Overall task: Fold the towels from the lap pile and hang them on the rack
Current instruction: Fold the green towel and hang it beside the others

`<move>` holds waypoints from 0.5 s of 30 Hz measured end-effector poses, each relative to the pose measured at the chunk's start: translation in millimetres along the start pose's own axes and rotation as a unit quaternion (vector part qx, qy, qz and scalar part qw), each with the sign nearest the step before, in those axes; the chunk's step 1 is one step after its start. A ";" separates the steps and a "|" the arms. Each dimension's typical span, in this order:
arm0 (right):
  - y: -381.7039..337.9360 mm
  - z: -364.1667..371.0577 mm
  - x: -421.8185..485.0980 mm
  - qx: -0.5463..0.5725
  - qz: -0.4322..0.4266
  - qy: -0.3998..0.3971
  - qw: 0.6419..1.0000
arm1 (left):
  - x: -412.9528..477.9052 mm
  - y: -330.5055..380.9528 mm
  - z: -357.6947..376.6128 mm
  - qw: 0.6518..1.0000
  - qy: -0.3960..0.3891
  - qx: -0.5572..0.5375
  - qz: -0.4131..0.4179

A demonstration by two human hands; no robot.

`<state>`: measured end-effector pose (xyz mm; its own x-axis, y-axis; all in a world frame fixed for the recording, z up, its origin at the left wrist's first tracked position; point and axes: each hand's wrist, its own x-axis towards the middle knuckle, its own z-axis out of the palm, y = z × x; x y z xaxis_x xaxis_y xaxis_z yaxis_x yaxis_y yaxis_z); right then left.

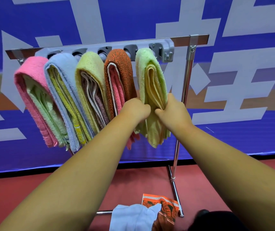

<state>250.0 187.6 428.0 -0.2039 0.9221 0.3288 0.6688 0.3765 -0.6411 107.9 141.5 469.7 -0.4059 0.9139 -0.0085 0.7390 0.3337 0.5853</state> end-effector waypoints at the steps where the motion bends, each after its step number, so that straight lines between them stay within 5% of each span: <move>1: 1.5 1.2 -0.7 0.004 0.001 -0.011 1.000 | -0.6 -1.1 -1.1 1.000 -0.009 0.003 -0.001; 6: 11.3 4.6 -2.2 -0.019 0.030 -0.023 0.999 | -10.3 3.6 -10.3 0.991 -0.086 0.098 -0.032; 9: 14.1 5.9 -1.1 -0.027 0.045 -0.011 0.999 | -20.9 -0.9 -9.4 0.971 -0.189 0.074 -0.127; 15: 13.1 8.3 -1.9 -0.026 0.050 -0.020 0.998 | -1.7 -22.7 5.2 0.996 -0.070 0.055 -0.018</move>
<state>253.2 191.5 413.3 -0.1615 0.9580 0.2371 0.7234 0.2783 -0.6318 94.6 133.5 452.2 -0.3598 0.9216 -0.1456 0.7833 0.3832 0.4895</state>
